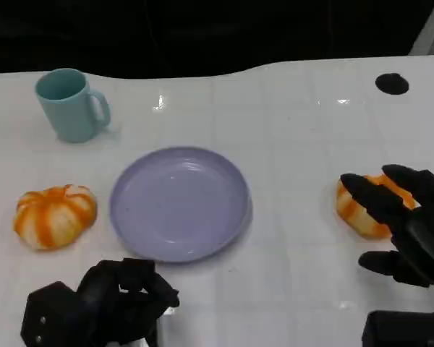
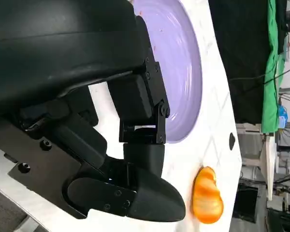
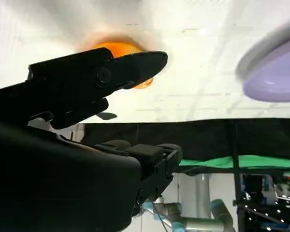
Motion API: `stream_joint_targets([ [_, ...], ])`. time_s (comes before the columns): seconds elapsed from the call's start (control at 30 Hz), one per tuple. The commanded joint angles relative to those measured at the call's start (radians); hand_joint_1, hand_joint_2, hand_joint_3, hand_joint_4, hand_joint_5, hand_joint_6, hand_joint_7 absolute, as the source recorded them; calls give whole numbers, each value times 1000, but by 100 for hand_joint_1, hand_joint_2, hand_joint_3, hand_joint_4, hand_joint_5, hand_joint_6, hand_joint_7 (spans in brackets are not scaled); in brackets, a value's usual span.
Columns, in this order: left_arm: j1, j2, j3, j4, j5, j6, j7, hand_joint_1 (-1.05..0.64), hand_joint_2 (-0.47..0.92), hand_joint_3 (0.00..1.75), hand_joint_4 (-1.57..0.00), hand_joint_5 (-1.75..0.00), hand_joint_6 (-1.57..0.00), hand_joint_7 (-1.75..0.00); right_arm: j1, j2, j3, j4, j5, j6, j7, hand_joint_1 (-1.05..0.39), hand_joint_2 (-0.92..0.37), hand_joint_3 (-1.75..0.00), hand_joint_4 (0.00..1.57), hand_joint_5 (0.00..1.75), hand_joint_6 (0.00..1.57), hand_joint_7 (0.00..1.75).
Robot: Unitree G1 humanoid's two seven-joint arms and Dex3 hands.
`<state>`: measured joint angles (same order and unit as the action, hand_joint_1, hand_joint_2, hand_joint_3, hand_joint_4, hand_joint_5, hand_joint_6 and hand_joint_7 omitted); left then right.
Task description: Grasp the bread from the table and place it into the plate.
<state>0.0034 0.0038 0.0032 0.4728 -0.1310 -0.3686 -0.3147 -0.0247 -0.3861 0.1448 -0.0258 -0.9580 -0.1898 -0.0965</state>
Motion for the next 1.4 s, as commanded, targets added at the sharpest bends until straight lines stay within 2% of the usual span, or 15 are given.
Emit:
stream_joint_targets([
  [0.03,7,11,5,3,7,-5,5,-105,65,45,-157,-119,-145,-71,-60,-21,33,91,-23,36,-47,-63,-92,-3,0,30,20,1],
  [0.23,10,9,5,-2,5,-6,4,-105,66,45,-157,-119,-144,-70,-141,-18,91,219,-45,81,-104,-61,-90,-1,0,35,23,1],
  [0.5,15,11,5,-10,3,-2,1,-105,66,45,-157,-119,-144,-70,-225,-9,163,351,-39,141,-114,-56,-88,0,0,38,24,1],
  [0.77,23,9,4,-22,3,6,5,-105,65,45,-157,-118,-144,-71,-291,0,222,470,-27,165,-136,-52,-85,0,2,40,27,2],
  [0.93,25,7,4,-21,1,-1,2,-105,66,45,-157,-119,-144,-70,-344,11,256,588,-21,160,-195,-49,-84,0,8,41,31,3],
  [1.0,25,7,3,-22,2,-2,3,-105,66,45,-157,-119,-144,-70,-364,17,265,636,-9,151,-223,-46,-86,0,14,38,35,2],
  [1.07,26,7,3,-26,2,1,3,-105,66,45,-157,-119,-144,-70,-385,20,274,681,5,133,-254,-38,-89,-1,38,30,49,4],
  [1.1,26,7,3,-25,3,0,4,-105,66,45,-157,-119,-144,-70,-396,23,275,711,17,111,-286,-36,-90,-1,45,26,53,4],
  [1.13,26,8,3,-24,3,-3,4,-105,66,45,-157,-119,-144,-70,-405,24,276,736,26,93,-311,-31,-90,0,67,31,68,8],
  [1.2,26,8,3,-23,4,-6,4,-105,66,45,-157,-119,-144,-70,-422,26,279,786,41,49,-373,-27,-92,-1,84,34,80,10],
  [1.23,25,8,4,-20,4,-9,4,-105,66,45,-157,-119,-144,-70,-431,27,279,815,47,17,-420,-24,-92,-2,98,52,94,16],
  [1.3,25,8,4,-18,4,-12,3,-105,67,45,-157,-119,-144,-71,-446,27,286,864,55,-33,-495,-21,-92,-4,93,111,110,28],
  [1.33,26,8,4,-21,5,-8,4,-105,66,45,-157,-119,-144,-71,-453,26,289,883,58,-53,-520,-18,-91,-4,88,144,107,58],
  [1.37,27,8,3,-23,5,-5,6,-105,66,45,-157,-119,-144,-71,-459,24,293,897,61,-68,-532,-18,-91,-3,89,159,100,86],
  [1.4,28,8,3,-24,6,-2,7,-105,66,45,-157,-119,-144,-71,-464,23,297,909,63,-80,-541,-20,-89,-2,90,167,97,85],
])
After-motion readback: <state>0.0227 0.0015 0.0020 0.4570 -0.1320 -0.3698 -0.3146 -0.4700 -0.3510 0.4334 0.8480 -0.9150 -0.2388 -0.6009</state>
